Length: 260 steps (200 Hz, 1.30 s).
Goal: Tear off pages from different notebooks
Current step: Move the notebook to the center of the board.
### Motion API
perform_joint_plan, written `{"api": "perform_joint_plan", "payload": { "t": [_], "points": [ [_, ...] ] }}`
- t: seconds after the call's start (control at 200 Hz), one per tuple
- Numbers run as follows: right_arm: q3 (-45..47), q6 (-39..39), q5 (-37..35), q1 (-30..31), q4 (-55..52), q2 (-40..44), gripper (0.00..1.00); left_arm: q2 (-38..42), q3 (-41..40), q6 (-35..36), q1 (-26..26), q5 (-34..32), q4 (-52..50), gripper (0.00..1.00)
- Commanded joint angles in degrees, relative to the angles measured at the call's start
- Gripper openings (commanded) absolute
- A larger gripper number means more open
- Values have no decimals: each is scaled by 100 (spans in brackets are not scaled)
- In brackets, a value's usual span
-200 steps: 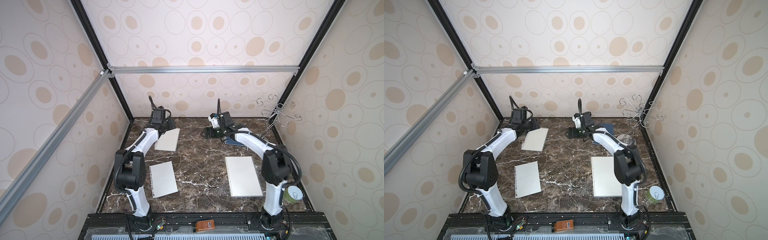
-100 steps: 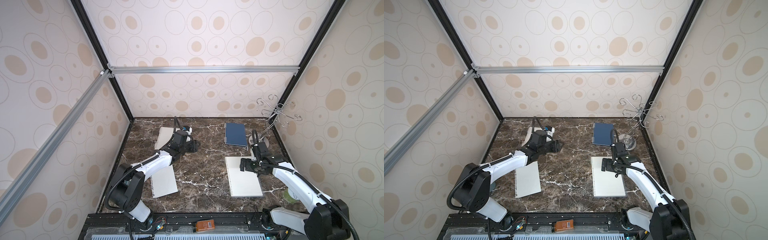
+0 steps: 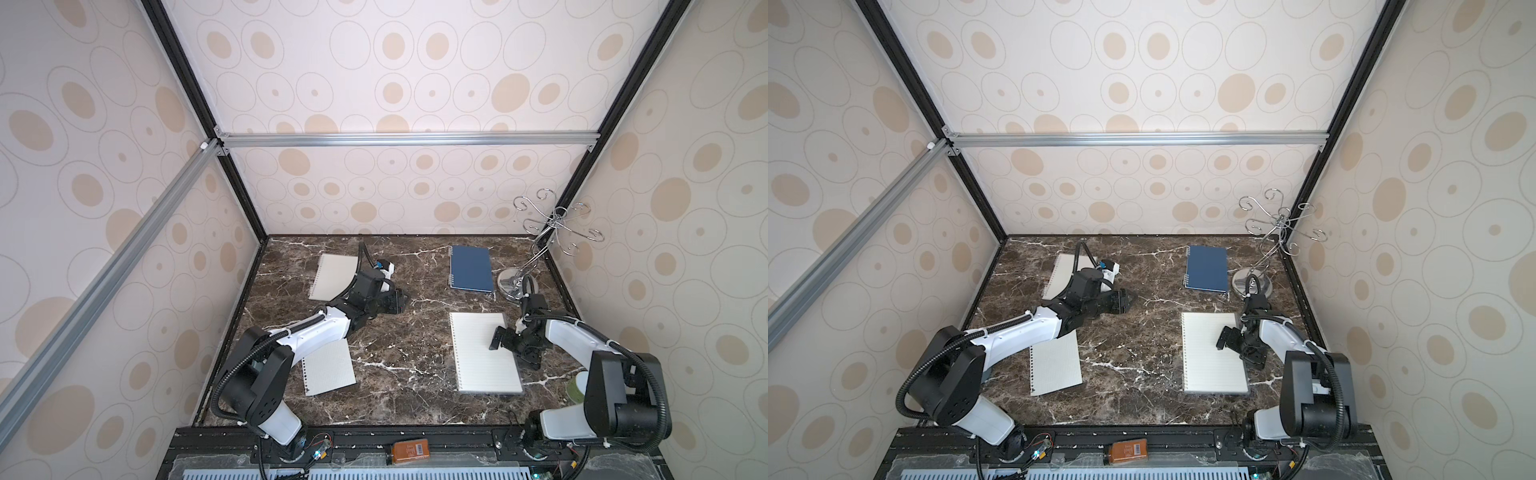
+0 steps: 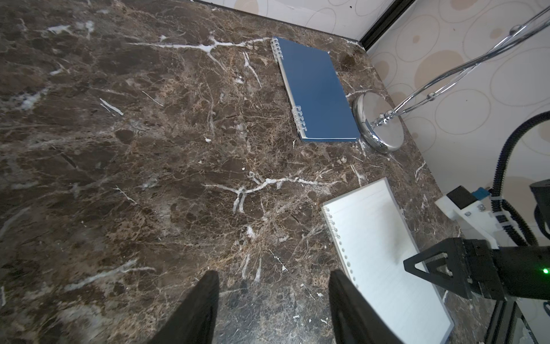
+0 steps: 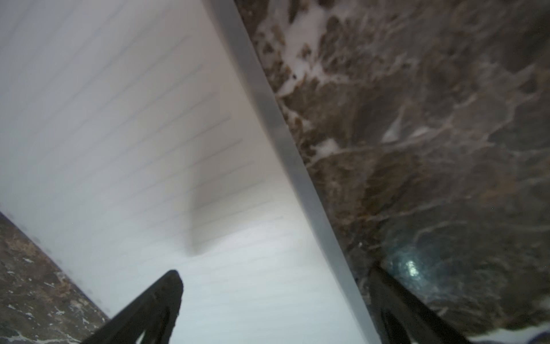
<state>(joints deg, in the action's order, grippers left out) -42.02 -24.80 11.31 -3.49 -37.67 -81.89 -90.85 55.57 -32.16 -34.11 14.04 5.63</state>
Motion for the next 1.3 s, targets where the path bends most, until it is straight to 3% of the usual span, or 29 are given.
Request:
{"api": "perform_joint_plan", "payload": {
  "t": [0.0,0.305,0.66,0.835,1.296],
  "points": [
    [63,334,925,65,272,-348,95,-277,251,-173,-65,47,-366,60],
    [-296,418,1104,1041,849,-599,95,-1278,322,-599,-355,239,-425,57],
    [-1656,197,1356,2354,1689,-2007,95,-1161,-151,-784,-412,-262,-618,57],
    [-2158,335,1330,2409,1716,-2323,94,-1272,-327,-773,-399,-437,-357,57],
    [-1902,491,1851,2261,1930,-2014,93,-1749,442,-493,-385,-378,-484,57]
  ]
}}
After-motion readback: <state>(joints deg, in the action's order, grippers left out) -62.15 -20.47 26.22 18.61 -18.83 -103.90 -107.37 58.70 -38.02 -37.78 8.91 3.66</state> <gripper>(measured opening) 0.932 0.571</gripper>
